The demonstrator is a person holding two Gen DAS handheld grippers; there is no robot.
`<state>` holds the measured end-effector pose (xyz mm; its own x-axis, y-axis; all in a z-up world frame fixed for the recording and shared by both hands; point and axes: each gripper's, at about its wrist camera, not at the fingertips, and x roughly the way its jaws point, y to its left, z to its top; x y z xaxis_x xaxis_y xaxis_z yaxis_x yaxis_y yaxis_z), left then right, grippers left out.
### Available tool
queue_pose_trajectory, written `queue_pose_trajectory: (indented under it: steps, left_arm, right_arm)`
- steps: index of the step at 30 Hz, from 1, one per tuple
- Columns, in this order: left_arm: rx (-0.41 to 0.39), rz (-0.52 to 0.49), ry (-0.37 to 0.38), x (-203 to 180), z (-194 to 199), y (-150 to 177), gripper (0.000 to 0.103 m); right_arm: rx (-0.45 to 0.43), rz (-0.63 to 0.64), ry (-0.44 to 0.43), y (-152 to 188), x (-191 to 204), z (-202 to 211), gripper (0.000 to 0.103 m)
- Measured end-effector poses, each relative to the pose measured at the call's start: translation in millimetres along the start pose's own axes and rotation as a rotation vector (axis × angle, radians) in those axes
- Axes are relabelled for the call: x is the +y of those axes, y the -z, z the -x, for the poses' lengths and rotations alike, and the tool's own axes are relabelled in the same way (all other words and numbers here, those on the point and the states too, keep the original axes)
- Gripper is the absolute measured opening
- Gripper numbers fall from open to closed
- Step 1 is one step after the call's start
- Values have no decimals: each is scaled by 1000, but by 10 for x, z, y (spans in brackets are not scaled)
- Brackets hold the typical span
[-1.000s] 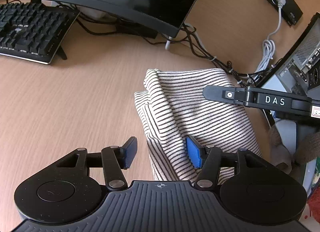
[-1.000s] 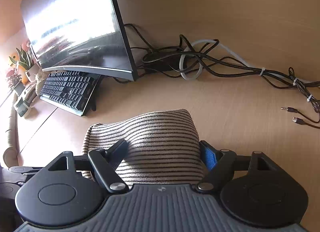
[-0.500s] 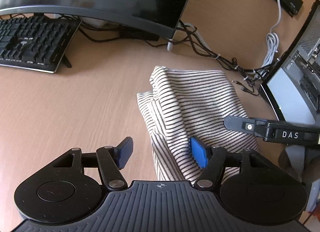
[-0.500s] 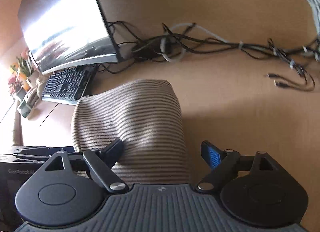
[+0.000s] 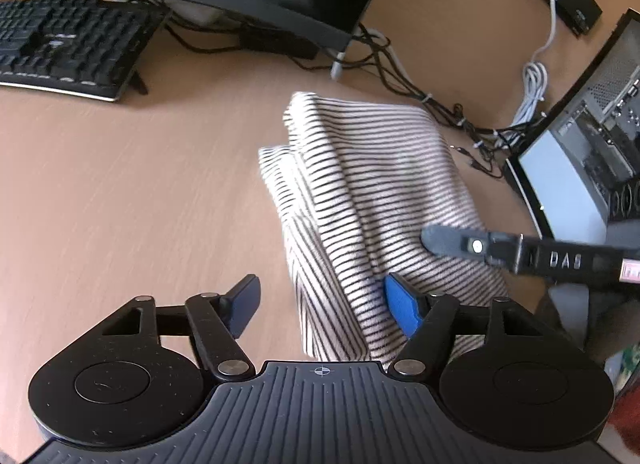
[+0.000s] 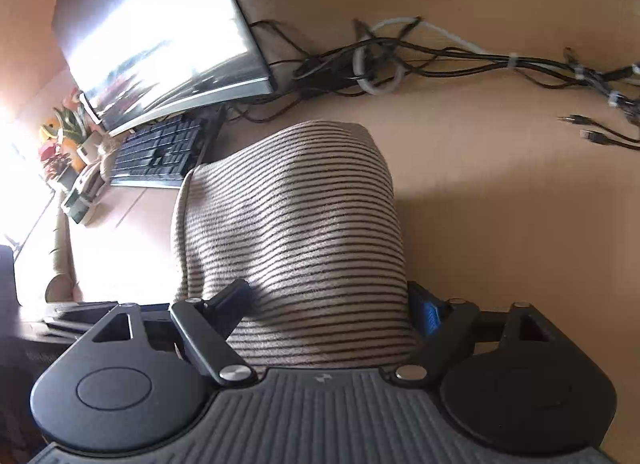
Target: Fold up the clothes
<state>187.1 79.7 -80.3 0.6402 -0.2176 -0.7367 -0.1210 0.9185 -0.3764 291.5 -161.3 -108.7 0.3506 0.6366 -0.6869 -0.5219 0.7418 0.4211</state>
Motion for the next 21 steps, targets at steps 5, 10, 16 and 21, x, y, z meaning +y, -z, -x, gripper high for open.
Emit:
queue_pose_trajectory:
  steps: [5, 10, 16, 21]
  left_arm:
    - [-25, 10, -75, 251, 191, 13, 65]
    - [-55, 45, -146, 635, 365, -51, 65]
    - [-87, 65, -165, 1031, 391, -238, 65]
    - [-103, 94, -133, 1234, 303, -436, 66]
  right_arm:
    - [26, 73, -52, -107, 373, -339, 83]
    - [33, 126, -104, -243, 779, -738, 83]
    - [29, 150, -116, -440, 1096, -1096, 83]
    - [21, 130, -102, -603, 1181, -1258, 83]
